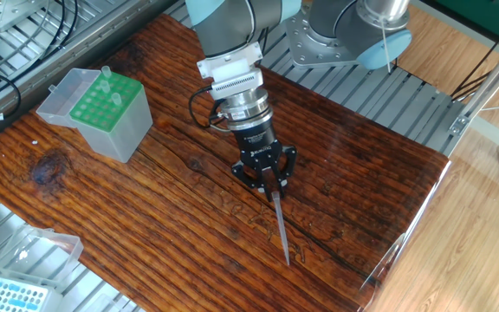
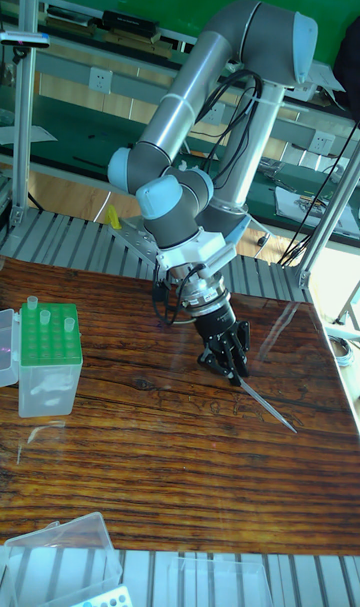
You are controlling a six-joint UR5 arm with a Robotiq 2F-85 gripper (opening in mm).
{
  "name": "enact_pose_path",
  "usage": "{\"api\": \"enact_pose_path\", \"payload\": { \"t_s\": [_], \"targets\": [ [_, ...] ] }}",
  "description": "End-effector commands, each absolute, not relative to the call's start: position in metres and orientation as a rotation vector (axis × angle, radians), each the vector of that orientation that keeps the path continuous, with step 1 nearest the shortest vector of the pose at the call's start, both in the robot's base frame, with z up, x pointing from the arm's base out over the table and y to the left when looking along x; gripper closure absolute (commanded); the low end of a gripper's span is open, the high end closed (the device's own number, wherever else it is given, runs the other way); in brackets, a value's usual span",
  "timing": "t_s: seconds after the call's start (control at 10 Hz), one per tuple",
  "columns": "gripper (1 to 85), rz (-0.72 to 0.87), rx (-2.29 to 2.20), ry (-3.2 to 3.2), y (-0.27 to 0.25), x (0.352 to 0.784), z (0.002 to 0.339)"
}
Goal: Insert a large pipette tip into the holder for large pipette tips
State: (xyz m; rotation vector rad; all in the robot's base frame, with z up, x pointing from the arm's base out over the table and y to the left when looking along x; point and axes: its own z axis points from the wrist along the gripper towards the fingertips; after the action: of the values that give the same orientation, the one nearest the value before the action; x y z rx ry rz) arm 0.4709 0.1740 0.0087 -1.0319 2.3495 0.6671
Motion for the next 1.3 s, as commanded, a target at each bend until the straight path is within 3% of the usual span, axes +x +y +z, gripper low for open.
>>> {"api": "enact_pose_path", "payload": {
  "t_s": [0.0, 1.2],
  "targets": [
    [55.3, 0.663, -1.019, 2.338, 0.1731, 0.4757, 0.0115],
    [60.7, 0.66, -1.021, 2.333, 0.1737, 0.4764, 0.0113]
  ]
}}
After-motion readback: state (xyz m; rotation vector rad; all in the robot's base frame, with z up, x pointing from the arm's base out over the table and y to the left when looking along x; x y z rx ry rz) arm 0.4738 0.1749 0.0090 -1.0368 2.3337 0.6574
